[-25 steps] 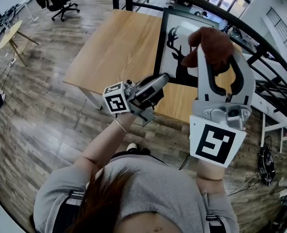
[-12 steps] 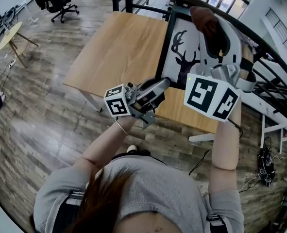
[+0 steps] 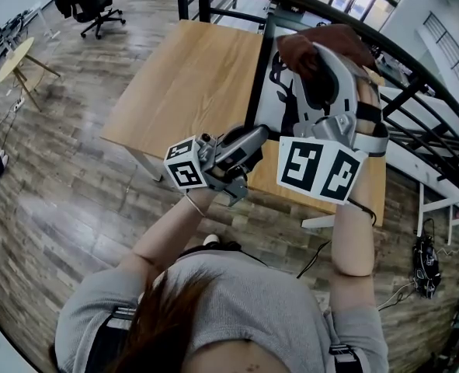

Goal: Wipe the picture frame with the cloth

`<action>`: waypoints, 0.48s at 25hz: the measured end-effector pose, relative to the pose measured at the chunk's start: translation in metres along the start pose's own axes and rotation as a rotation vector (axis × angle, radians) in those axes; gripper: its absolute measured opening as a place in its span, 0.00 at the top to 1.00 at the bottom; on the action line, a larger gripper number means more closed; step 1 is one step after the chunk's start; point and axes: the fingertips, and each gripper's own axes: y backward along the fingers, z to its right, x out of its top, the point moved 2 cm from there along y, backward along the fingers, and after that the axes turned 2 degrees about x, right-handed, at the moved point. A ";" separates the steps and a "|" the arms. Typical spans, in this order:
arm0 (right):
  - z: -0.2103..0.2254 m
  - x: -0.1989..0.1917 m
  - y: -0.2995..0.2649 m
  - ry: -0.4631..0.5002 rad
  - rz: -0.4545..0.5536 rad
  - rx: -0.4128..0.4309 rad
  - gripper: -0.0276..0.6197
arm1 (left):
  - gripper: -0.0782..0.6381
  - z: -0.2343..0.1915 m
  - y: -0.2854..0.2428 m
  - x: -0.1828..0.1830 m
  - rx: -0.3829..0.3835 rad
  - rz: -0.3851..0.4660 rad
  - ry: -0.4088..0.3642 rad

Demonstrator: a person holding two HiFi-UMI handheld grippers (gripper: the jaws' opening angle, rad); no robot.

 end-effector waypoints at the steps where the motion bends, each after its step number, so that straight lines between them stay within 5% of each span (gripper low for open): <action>1: -0.002 0.000 0.000 -0.006 0.001 0.006 0.75 | 0.79 -0.001 0.000 0.000 0.000 0.007 0.006; 12: -0.031 -0.005 0.014 -0.078 -0.004 0.080 0.75 | 0.79 -0.006 0.000 -0.003 0.006 0.030 0.011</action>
